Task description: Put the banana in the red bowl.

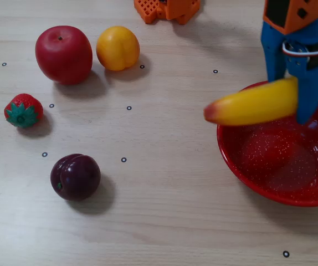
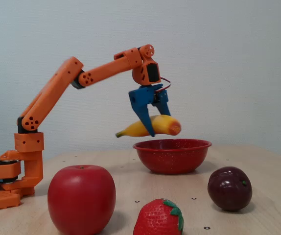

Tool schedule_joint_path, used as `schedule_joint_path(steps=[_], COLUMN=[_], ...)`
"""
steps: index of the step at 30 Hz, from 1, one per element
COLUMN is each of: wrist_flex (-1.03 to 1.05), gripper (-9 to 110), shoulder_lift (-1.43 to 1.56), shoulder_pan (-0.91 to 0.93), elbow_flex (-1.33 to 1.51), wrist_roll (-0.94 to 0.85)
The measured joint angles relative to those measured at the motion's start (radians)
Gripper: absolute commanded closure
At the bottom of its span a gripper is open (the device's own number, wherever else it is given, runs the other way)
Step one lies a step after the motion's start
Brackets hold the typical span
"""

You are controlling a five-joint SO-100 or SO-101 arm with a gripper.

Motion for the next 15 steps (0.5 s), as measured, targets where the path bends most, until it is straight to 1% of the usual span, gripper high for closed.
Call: schedule_joint_path(steps=[1,2,4,5,6,13,15], wrist_flex=[-0.009,-0.018,-0.032,-0.035,-0.035,-0.035,-0.035], gripper=[101,93,69,61,56,41,41], shoulder_lift=[-0.014,-0.020,-0.054,-0.069,-0.081,-0.086,-0.086], shoulder_pan=[0.000,0.000,0.000,-0.002,-0.002,-0.006,-0.012], elbow_flex=[-0.011,-0.014,-0.015,-0.015,-0.015,-0.017,-0.017], wrist_roll=[0.000,0.000,0.000,-0.008,-0.008,-0.003,-0.003])
